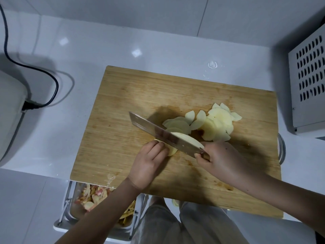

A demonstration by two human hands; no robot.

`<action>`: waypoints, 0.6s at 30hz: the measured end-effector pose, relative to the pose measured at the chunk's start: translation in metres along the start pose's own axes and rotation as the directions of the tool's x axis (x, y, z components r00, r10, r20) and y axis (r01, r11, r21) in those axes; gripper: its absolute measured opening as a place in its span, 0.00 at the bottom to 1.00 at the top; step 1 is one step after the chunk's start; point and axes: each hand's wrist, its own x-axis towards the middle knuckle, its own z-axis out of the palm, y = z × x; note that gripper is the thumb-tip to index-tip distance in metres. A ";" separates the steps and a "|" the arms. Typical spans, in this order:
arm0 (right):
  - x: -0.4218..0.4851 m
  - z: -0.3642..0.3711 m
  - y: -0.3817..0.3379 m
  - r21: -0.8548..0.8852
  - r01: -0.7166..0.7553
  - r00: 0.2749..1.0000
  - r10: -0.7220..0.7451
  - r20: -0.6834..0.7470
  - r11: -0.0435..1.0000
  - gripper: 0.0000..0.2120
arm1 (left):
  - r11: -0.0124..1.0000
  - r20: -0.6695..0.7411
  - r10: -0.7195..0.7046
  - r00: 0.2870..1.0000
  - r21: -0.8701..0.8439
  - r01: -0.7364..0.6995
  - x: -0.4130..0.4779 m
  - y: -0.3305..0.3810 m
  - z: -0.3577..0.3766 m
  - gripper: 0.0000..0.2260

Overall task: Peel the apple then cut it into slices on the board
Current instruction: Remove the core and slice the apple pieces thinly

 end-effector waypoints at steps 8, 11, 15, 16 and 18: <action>0.004 0.012 0.004 -0.105 0.060 0.998 -0.063 -0.019 0.993 0.09 | 1.000 -0.014 0.011 1.000 0.002 -0.011 0.001 0.000 0.001 0.18; 0.015 0.022 0.002 -0.107 0.058 0.998 -0.059 -0.002 0.993 0.10 | 1.000 -0.032 0.020 0.999 0.008 -0.020 0.001 -0.001 0.001 0.16; 0.031 0.030 0.002 -0.035 0.014 0.999 -0.013 0.044 0.999 0.09 | 0.999 -0.048 0.040 0.998 -0.016 -0.041 0.003 0.002 -0.002 0.13; 0.033 0.029 0.002 0.002 -0.003 0.999 0.003 0.053 1.000 0.08 | 0.999 -0.048 0.038 0.998 -0.020 -0.039 0.002 0.002 -0.002 0.13; 0.031 0.024 0.004 0.080 -0.031 0.998 0.027 0.062 0.996 0.06 | 1.000 -0.044 0.011 0.999 -0.018 -0.012 0.000 0.002 0.000 0.14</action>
